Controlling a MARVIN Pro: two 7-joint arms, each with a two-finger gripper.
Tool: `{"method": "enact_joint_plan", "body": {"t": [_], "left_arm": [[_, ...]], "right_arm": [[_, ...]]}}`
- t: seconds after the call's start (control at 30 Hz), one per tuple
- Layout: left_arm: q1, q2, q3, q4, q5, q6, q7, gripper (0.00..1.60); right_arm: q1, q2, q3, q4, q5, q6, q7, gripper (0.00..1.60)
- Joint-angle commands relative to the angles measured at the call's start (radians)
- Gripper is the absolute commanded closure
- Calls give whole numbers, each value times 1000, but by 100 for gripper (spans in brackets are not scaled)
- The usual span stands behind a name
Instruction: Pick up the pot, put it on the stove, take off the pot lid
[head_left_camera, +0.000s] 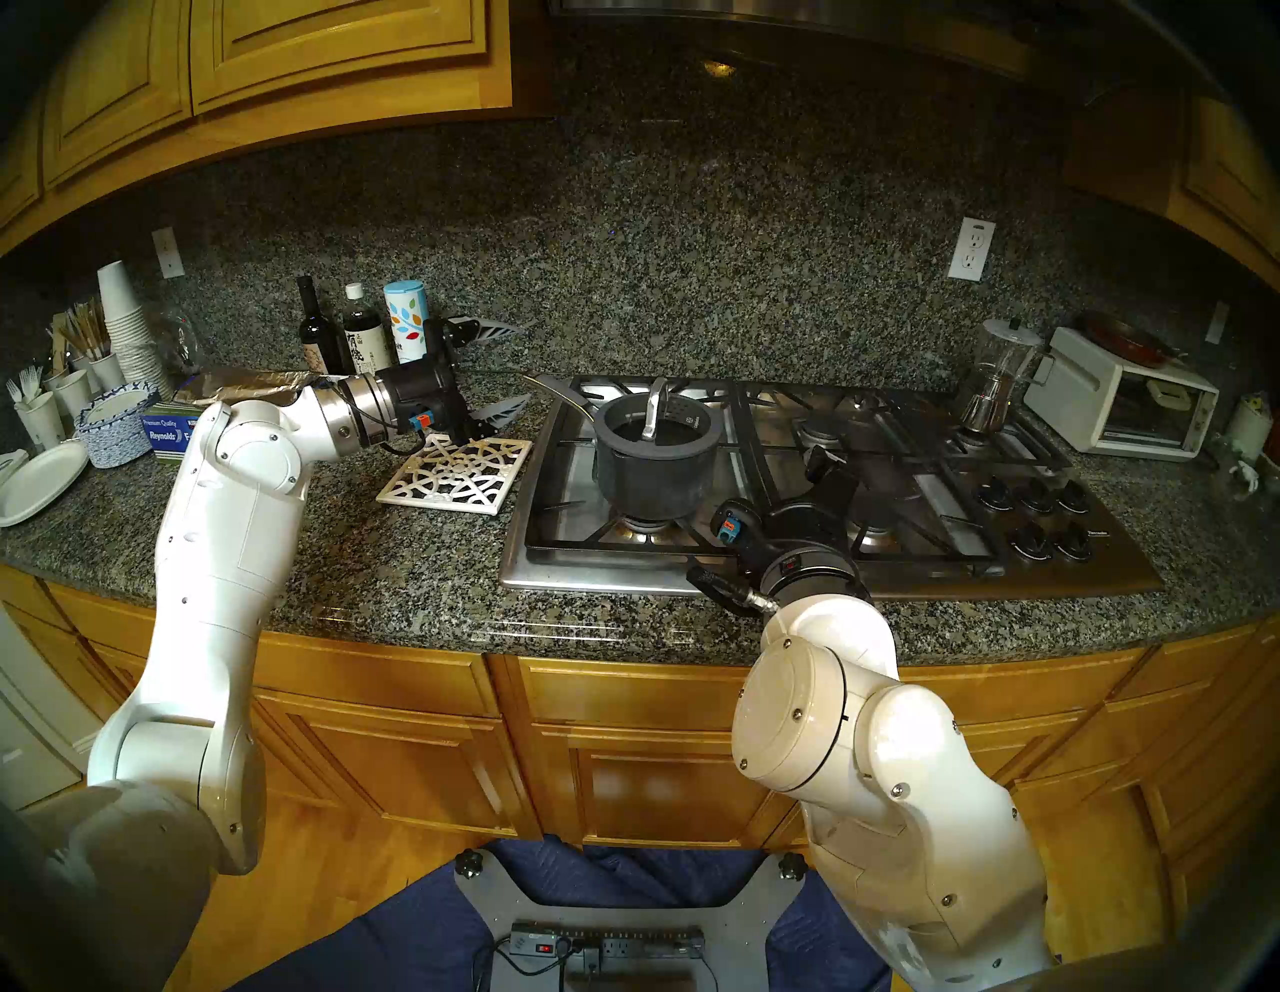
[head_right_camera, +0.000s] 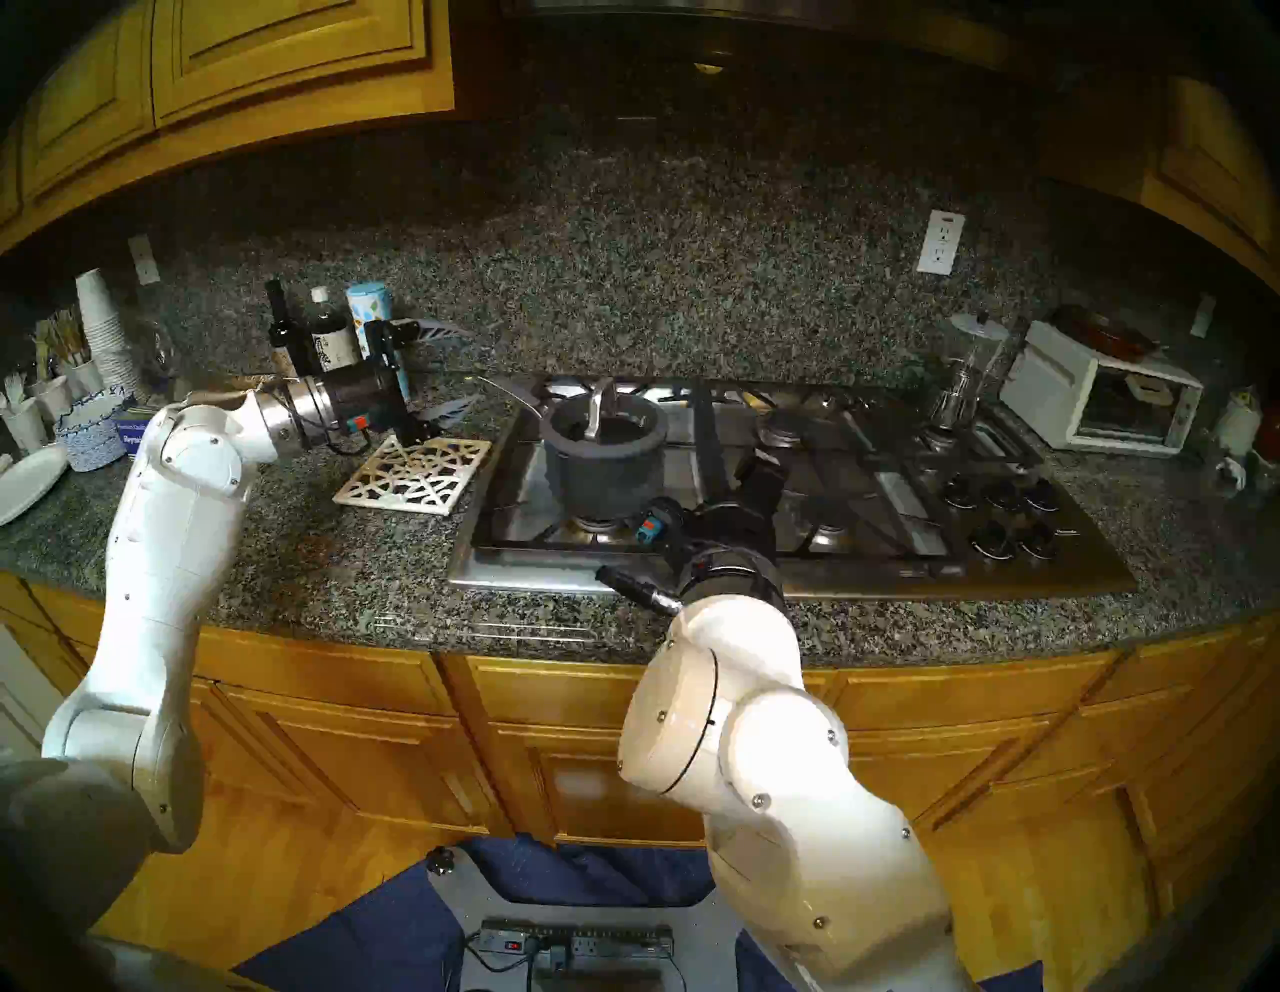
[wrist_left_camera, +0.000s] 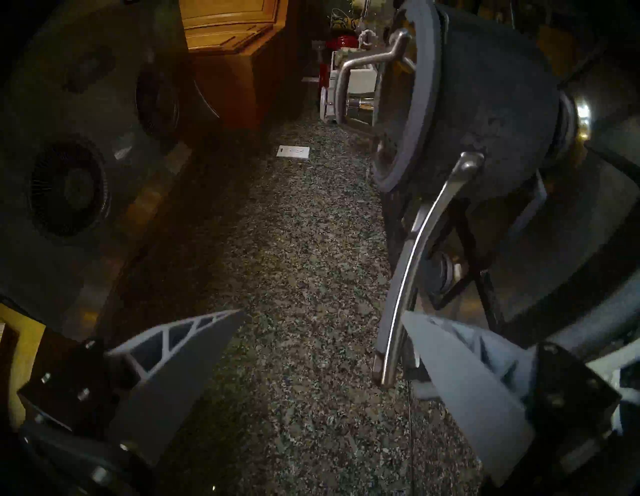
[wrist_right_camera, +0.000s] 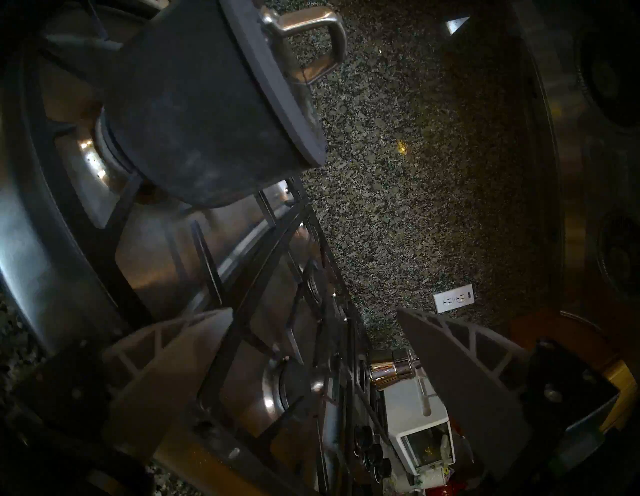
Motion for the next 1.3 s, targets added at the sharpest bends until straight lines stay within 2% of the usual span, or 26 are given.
{"method": "enact_joint_plan", "body": {"t": [0.0, 0.33, 1.03, 1.27], "left_arm": [[2, 46, -26, -59, -84, 1, -18, 0], [8, 62, -22, -70, -157, 2, -75, 0], [8, 68, -20, -70, -198, 8, -110, 0], [8, 68, -20, -70, -199, 8, -112, 0]], "right_arm": [[15, 1, -1, -30, -12, -1, -19, 0], [15, 3, -2, -31, -11, 0, -20, 0], [16, 4, -2, -31, -10, 1, -21, 0], [81, -21, -12, -13, -29, -19, 0, 0]]}}
